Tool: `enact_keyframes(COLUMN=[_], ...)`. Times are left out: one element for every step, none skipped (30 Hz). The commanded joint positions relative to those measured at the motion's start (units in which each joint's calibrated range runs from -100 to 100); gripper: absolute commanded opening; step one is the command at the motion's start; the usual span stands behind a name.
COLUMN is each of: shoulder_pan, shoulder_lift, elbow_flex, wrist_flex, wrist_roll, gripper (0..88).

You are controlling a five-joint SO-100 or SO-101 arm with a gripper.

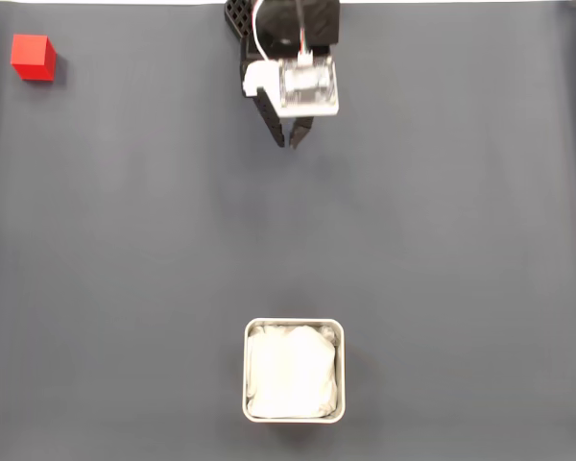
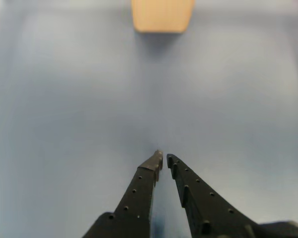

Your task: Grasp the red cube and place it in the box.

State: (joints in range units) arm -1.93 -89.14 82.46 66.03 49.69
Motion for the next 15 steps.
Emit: enact_keyframes(shoulder_pan=[-0.3, -0.4, -0.5, -0.6, -0.6, -0.6, -0.6, -0.6, -0.4, -0.3, -0.2, -0.1, 0.2, 0.5, 0.8], shoulder_lift=[7.7, 9.8, 11.8, 13.8, 15.9, 17.7, 19.5, 21.2, 22.9, 24.5, 26.0, 27.4, 28.7, 30.0, 31.1], elbow_flex=[-14.5, -18.0, -21.3, -24.6, -28.0, -31.1, -34.2, -37.2, -40.1, -42.9, -45.6, -48.2, -50.6, -52.9, -54.8], wrist_flex=[-2.6, -2.8, -2.8, -2.8, -2.7, -2.3, -2.0, -1.4, -0.6, 0.2, 1.2, 2.2, 3.2, 4.2, 5.0], wrist_roll=[1.1, 1.1, 1.1, 1.1, 0.9, 0.8, 0.7, 0.6, 0.5, 0.4, 0.3, 0.2, 0.2, 0.2, 0.1], gripper=[0.0, 0.0, 0.0, 0.0, 0.0, 0.0, 0.0, 0.0, 0.0, 0.0, 0.0, 0.0, 0.0, 0.1, 0.1])
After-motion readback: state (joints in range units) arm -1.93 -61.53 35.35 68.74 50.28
